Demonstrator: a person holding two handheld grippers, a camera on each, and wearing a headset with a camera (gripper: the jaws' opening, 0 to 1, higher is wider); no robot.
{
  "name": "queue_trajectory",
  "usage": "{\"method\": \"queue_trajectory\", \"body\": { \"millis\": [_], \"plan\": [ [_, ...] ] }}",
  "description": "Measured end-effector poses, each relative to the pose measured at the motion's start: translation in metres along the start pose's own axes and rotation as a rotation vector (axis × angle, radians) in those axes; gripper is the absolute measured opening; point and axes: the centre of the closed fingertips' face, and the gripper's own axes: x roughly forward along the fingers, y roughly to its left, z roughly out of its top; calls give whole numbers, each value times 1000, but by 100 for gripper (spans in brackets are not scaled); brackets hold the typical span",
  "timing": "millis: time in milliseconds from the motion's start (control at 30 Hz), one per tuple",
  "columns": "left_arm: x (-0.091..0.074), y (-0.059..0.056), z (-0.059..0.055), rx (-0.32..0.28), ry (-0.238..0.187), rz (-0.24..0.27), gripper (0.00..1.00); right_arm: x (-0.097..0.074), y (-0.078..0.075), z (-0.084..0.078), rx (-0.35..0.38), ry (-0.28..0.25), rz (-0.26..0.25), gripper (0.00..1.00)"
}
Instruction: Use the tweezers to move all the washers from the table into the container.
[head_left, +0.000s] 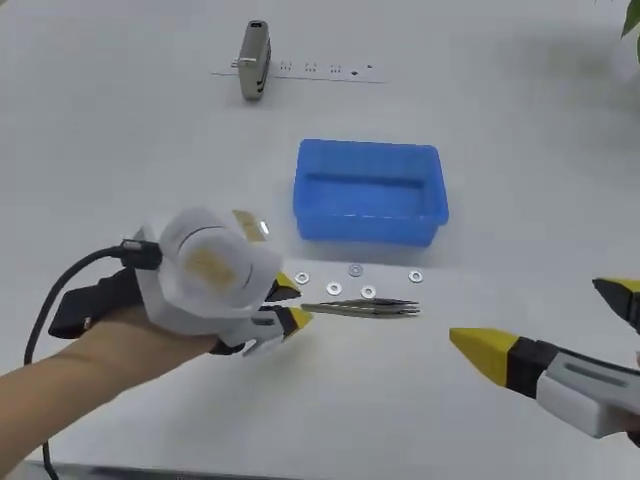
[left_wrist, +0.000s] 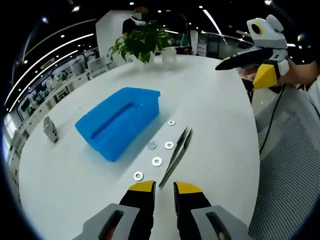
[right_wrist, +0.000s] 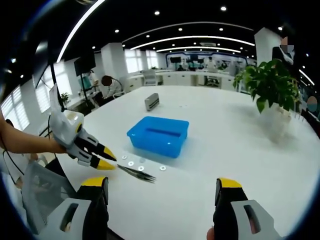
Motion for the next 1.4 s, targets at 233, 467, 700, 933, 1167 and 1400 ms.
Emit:
{"method": "queue_trajectory", "body": {
  "millis": [233, 467, 700, 933, 1167, 1400],
  "plan": [
    [16, 2, -2, 34, 31, -24, 9, 1, 5, -1, -4, 10, 26, 87],
    [17, -2, 3, 107, 17, -69, 1, 1, 12, -4, 5, 30, 46, 87],
    [10, -9, 9, 134, -25, -94, 0, 8, 22, -1, -7, 41, 73, 85],
    [-11, -14, 26, 126, -95, -85, 0, 19, 45, 2, -64, 61, 136, 79],
    [-32, -22, 46, 129, -156, -79, 0, 27, 59, 14, -125, 55, 179, 73],
    [-51, -33, 67, 151, -210, -85, 0, 34, 74, -3, -237, 117, 313, 49]
  ]
}}
